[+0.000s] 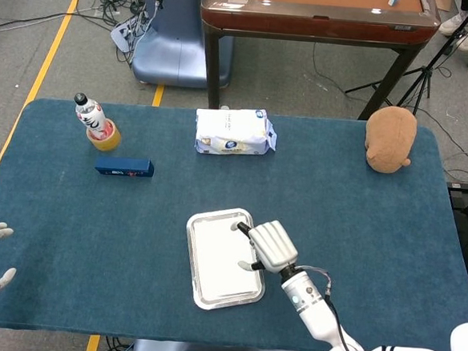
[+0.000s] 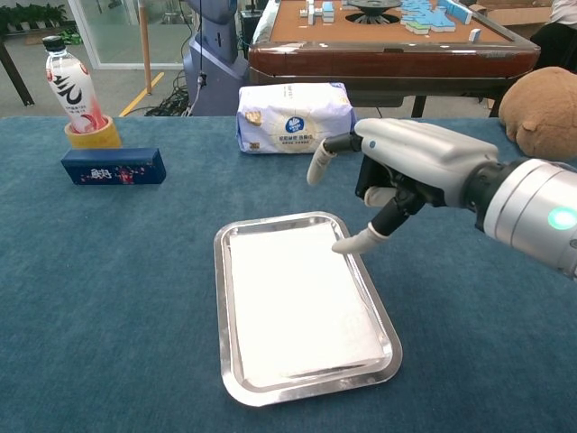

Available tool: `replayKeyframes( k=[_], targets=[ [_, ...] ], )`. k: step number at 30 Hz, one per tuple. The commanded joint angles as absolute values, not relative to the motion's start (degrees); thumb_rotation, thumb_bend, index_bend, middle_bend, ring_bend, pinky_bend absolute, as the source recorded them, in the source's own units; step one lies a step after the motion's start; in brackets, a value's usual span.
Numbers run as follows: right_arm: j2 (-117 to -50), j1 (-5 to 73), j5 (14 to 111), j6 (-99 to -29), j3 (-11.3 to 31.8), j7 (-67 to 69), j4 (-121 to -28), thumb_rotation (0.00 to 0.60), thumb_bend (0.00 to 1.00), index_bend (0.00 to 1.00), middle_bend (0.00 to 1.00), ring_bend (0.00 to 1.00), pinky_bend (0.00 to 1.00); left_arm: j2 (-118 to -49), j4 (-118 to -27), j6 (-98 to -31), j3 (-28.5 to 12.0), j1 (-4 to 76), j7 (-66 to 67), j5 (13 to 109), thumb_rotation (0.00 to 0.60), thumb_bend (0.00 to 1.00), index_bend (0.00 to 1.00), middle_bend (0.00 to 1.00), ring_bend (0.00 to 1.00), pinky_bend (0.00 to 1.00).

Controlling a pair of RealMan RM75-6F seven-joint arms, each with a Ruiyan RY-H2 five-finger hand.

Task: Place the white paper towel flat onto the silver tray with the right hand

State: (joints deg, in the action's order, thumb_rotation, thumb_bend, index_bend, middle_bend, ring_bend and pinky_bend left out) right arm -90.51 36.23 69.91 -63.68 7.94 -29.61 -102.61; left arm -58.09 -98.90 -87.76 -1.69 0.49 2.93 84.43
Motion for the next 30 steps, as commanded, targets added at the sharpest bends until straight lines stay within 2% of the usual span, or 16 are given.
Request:
replayKeyframes(
  k=[1, 4, 7, 9, 12, 14, 17, 24, 30],
  targets=[
    [-88.3, 35.6, 71.4, -65.0, 7.0, -31.6, -103.1, 0.6, 0.0, 0.49, 1.0, 1.0, 1.0, -58.1, -98.9, -87.8, -1.7, 0.5, 2.9, 84.4, 0.6, 0.23, 0.26, 0.22, 0.2, 0.46],
    [-85.9, 34.6, 73.3, -67.1, 5.9, -34.2, -103.4, 0.6, 0.0, 0.57, 1.0, 1.0, 1.0, -58.0, -99.0, -87.9, -1.7, 0.4, 2.9, 84.5, 0.6, 0.23, 0.26, 0.22, 0.2, 0.46],
    [-82.3, 33.2, 74.2, -68.9, 4.3, -37.5, -104.9, 0.6, 0.0, 0.57, 1.0, 0.96, 0.99, -58.1, -99.1, -87.9, -1.7, 0.4, 3.1, 84.5, 0.6, 0.23, 0.26, 0.22, 0.2, 0.46],
    [-78.8, 32.2, 73.5, -69.2, 2.8, -40.1, -106.9, 0.6, 0.0, 0.57, 0.99, 0.88, 0.94, -58.1, -99.1, -88.0, -1.7, 0.4, 3.3, 84.6, 0.6, 0.23, 0.26, 0.22, 0.2, 0.46],
    [-74.1, 30.4, 71.6, -70.1, 1.1, -43.0, -109.9, 0.6, 0.0, 0.57, 0.87, 0.75, 0.87, -58.3, -99.1, -87.9, -1.6, 0.4, 3.6, 84.7, 0.6, 0.23, 0.26, 0.22, 0.2, 0.46],
    [-71.5, 28.7, 70.7, -71.7, 0.0, -44.1, -111.8, 0.6, 0.0, 0.57, 0.75, 0.65, 0.85, -58.5, -99.1, -87.8, -1.6, 0.5, 3.9, 84.8, 0.6, 0.23, 0.26, 0.22, 0.2, 0.46],
    [-68.7, 25.8, 69.9, -74.7, -1.5, -44.2, -113.8, 0.6, 0.0, 0.57, 0.65, 0.57, 0.78, -58.7, -99.0, -87.8, -1.4, 0.6, 4.3, 85.2, 0.6, 0.23, 0.26, 0.22, 0.2, 0.46],
    [-65.3, 19.1, 69.3, -81.7, -4.3, -42.6, -115.7, 0.6, 0.0, 0.57, 0.61, 0.53, 0.63, -59.2, -98.7, -87.8, -1.3, 0.8, 4.4, 85.9, 0.6, 0.23, 0.26, 0.22, 0.2, 0.46],
    [-64.3, 15.2, 71.9, -84.5, -5.2, -37.9, -114.4, 0.6, 0.0, 0.57, 0.61, 0.53, 0.6, -59.5, -98.6, -87.7, -1.2, 0.9, 4.4, 86.2, 0.6, 0.23, 0.26, 0.22, 0.2, 0.46]
  ],
)
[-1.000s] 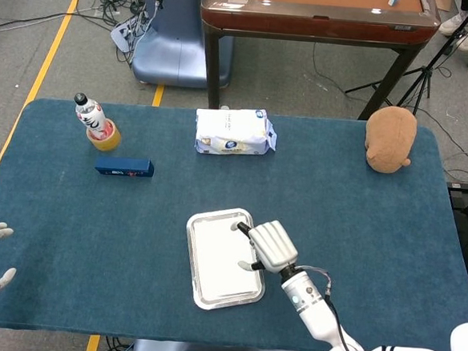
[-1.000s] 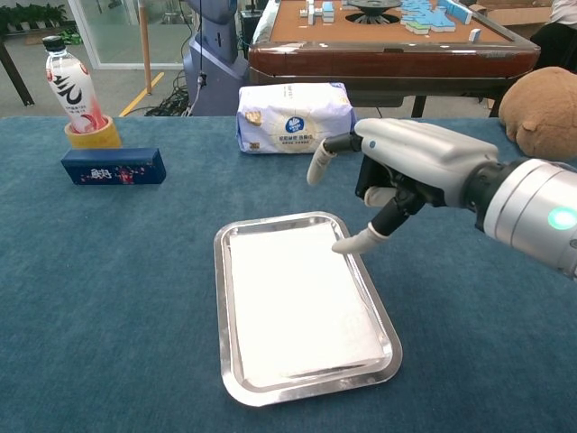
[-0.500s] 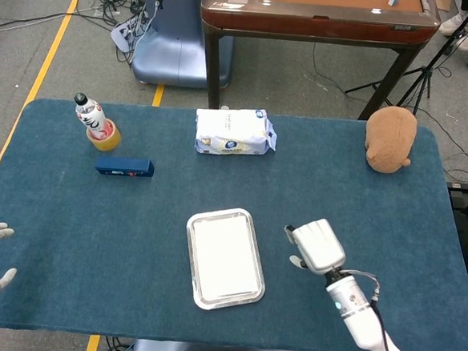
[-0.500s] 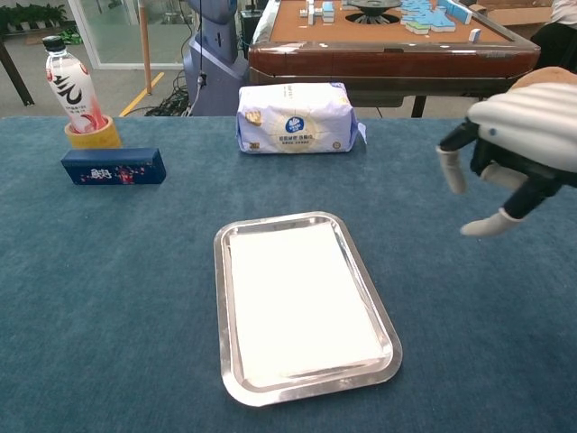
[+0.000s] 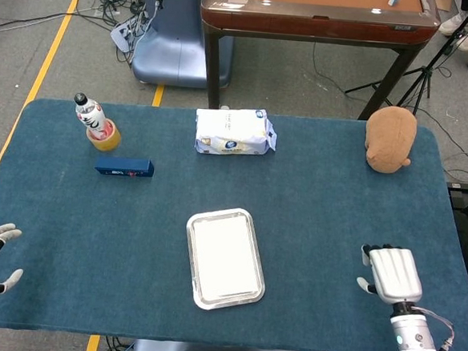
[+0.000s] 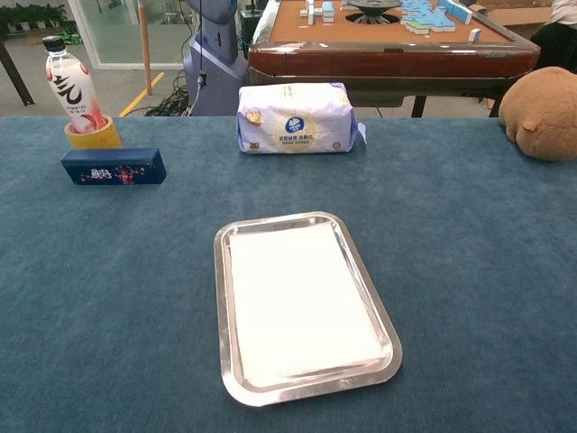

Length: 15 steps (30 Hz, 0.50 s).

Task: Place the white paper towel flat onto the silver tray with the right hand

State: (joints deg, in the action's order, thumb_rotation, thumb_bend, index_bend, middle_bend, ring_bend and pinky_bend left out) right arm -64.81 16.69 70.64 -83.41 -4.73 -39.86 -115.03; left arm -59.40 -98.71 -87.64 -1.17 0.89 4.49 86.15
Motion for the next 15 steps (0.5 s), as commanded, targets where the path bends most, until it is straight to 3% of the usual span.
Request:
replayKeyframes(
  k=[1, 15],
  targets=[
    [-64.1, 14.6, 72.6, -85.0, -5.3, -37.0, -114.2, 0.6, 0.0, 0.57, 0.61, 0.53, 0.6, -59.5, -98.4, -87.7, -1.2, 0.9, 4.2, 86.2, 0.6, 0.23, 0.26, 0.22, 0.2, 0.46],
    [-62.3, 10.9, 77.5, -87.0, -2.7, -25.3, -110.7, 0.6, 0.0, 0.57, 0.61, 0.53, 0.6, -60.1, -97.1, -87.3, -1.4, 1.5, 1.9, 86.7, 0.6, 0.23, 0.26, 0.22, 0.2, 0.46]
  ],
)
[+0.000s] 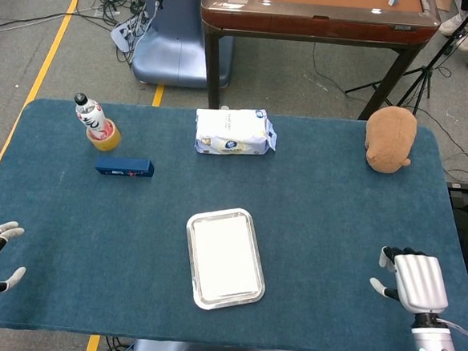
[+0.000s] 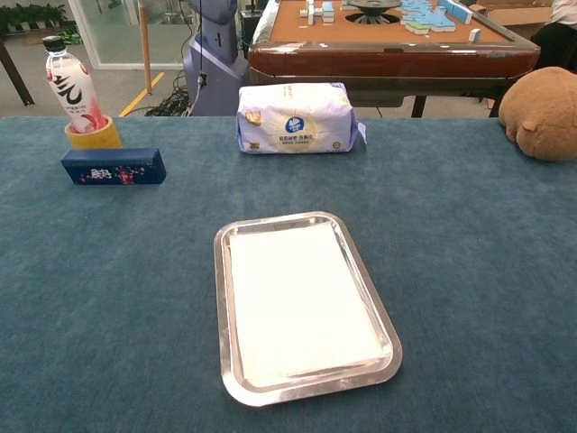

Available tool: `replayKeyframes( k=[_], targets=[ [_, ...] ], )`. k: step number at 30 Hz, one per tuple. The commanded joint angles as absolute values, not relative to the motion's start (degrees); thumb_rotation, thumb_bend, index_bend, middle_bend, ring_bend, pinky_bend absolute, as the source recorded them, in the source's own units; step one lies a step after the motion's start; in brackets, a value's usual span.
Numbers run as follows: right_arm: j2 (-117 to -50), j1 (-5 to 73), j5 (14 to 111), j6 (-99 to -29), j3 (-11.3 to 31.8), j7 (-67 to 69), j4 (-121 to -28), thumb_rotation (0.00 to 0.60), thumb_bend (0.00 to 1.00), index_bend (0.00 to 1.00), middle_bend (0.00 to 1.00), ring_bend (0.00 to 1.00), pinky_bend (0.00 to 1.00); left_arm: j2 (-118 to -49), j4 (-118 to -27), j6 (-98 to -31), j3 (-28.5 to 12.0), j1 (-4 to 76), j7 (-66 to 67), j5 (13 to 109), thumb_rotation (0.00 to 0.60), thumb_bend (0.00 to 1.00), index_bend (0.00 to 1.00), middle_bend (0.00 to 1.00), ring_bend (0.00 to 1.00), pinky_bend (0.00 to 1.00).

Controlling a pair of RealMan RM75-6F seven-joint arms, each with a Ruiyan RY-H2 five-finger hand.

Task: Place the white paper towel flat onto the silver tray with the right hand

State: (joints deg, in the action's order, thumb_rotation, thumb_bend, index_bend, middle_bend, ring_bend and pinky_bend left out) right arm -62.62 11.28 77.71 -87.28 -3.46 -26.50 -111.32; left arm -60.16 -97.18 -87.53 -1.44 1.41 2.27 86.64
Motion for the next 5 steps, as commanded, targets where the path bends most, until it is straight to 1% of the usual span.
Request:
replayKeyframes(
  k=[1, 5],
  targets=[
    [-62.2, 10.9, 77.1, -86.6, -2.4, -24.9, -110.5, 0.6, 0.0, 0.57, 0.61, 0.53, 0.6, -60.1, -97.1, -87.1, -1.4, 1.6, 1.7, 86.6, 0.6, 0.23, 0.26, 0.22, 0.2, 0.46],
    [-62.3, 11.0, 75.9, -84.7, -1.7, -24.1, -109.8, 0.6, 0.0, 0.57, 0.61, 0.53, 0.6, -59.9, -96.9, -86.4, -1.4, 1.8, 1.4, 86.0, 0.6, 0.23, 0.26, 0.22, 0.2, 0.46]
  ],
)
